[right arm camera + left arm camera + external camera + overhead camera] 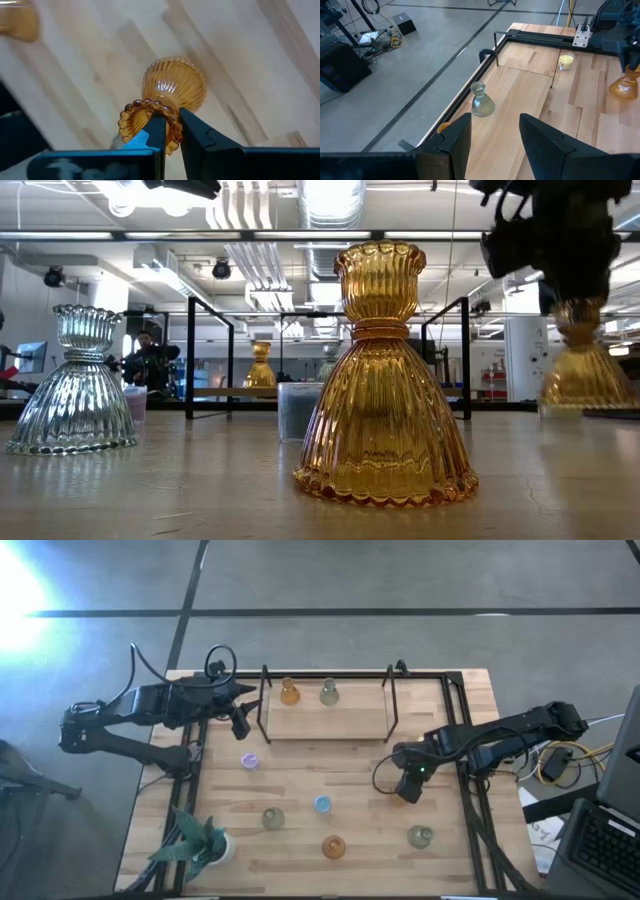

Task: Pick & Place candle stick holders
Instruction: Put the top yellow glass candle holder on the shelf, then put the light yellow candle on the shelf

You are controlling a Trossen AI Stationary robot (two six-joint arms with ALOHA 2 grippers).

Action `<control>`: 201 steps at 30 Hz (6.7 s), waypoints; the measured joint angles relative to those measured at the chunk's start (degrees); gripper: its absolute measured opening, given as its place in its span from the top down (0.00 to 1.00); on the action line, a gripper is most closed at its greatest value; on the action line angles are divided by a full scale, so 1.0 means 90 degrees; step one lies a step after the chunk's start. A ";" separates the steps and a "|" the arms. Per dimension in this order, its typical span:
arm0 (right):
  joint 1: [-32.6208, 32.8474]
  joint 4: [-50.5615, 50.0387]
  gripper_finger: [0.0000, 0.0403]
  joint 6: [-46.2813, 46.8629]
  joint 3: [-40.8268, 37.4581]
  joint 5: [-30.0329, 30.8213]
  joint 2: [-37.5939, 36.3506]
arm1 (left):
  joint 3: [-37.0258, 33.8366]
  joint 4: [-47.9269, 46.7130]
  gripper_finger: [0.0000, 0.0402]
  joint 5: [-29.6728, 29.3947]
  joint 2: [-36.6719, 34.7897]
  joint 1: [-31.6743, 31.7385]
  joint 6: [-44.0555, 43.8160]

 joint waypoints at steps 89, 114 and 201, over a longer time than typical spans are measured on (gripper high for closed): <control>-0.5535 -0.3308 0.94 -0.8495 0.7822 0.0095 0.6079 | 0.0000 0.0135 0.57 0.0002 -0.0005 0.0010 -0.0248; -0.5535 -0.3309 0.87 -0.8233 0.7807 0.0474 0.6086 | 0.0000 0.0135 0.57 0.0002 -0.0005 0.0010 -0.0294; -0.4224 -0.2633 0.56 -0.4114 0.1121 0.1410 -0.0725 | 0.0000 0.0138 0.57 0.0002 -0.0005 0.0015 -0.0375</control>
